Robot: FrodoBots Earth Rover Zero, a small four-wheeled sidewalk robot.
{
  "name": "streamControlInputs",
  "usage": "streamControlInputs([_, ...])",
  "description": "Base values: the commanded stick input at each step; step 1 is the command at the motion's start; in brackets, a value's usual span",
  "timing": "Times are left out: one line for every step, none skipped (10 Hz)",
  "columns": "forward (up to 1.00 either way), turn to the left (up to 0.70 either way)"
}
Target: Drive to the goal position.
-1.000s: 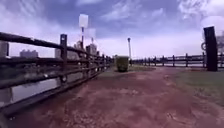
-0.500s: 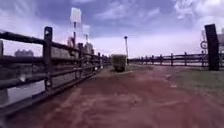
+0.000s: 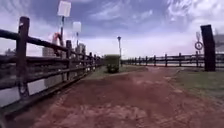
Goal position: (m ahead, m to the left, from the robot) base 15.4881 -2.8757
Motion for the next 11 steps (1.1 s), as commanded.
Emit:
streamControlInputs([1.00, -0.20])
streamControlInputs([1.00, -0.20])
streamControlInputs([1.00, -0.21])
streamControlInputs([1.00, -0.22])
streamControlInputs([1.00, -0.23])
streamControlInputs([1.00, -0.24])
streamControlInputs([1.00, -0.27])
streamControlInputs([1.00, -0.31])
streamControlInputs([1.00, -0.34])
streamControlInputs([1.00, -0.37])
streamControlInputs([1.00, -0.39])
